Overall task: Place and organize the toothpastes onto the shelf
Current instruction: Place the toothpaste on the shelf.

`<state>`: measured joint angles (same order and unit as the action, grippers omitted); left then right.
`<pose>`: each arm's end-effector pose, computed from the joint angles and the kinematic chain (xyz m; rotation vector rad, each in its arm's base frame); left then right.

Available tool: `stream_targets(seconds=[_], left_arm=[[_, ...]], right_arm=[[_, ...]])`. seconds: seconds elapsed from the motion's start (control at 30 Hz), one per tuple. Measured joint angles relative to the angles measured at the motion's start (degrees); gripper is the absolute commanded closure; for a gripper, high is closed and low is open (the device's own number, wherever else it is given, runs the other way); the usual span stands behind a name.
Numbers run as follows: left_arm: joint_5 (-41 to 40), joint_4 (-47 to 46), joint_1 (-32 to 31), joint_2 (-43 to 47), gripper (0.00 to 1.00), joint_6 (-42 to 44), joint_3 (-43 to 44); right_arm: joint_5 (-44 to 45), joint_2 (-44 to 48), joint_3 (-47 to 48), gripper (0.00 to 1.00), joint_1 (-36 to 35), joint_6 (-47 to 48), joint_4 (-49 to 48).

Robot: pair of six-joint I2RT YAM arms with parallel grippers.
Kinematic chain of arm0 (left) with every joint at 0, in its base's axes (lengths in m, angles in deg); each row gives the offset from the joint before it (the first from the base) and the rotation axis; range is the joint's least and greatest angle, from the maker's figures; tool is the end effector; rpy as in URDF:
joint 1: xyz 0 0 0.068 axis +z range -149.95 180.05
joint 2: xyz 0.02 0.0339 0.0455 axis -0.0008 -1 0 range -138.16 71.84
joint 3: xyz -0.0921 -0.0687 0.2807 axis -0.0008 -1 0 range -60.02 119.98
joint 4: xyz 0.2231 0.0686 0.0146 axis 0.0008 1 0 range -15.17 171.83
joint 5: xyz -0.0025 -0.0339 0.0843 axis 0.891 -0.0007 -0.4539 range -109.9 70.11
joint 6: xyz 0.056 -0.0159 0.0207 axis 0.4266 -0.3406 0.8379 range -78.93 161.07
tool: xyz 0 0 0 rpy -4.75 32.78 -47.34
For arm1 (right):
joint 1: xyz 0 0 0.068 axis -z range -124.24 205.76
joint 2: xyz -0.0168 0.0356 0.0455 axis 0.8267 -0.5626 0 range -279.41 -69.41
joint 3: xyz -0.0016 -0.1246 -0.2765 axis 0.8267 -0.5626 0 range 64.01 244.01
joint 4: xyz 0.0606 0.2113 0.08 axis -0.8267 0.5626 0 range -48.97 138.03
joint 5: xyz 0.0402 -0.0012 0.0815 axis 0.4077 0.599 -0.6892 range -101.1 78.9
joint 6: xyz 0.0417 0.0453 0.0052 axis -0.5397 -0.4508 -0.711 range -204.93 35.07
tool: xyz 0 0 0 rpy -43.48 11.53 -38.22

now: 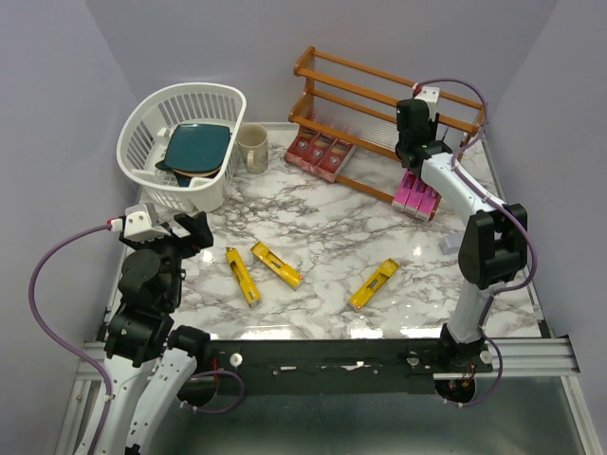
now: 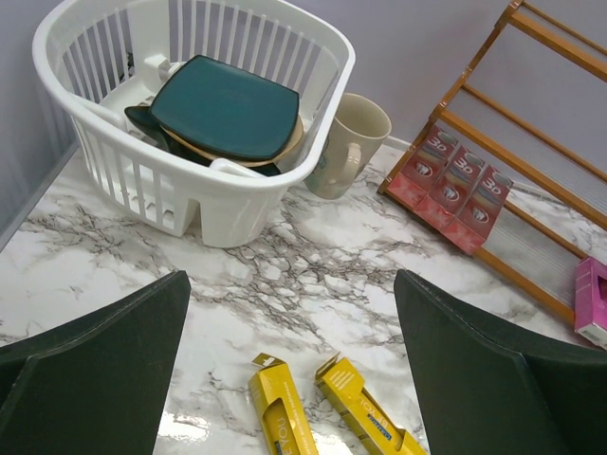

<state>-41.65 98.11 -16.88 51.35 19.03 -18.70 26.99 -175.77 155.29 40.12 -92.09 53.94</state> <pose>0.0437 0.0048 0.3445 -0.3630 1.5737 -0.2199 0.4165 0.0868 0.3468 0.2569 1.9563 -0.4242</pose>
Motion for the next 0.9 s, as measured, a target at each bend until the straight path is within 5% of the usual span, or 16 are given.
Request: stream_targets(seconds=[0.9], left_arm=[[0.9,0.0,0.0,-0.1,0.01,0.0,-0.3]], right_arm=[[8.2,0.1,-1.6,0.51,-0.1,-0.8,2.2]])
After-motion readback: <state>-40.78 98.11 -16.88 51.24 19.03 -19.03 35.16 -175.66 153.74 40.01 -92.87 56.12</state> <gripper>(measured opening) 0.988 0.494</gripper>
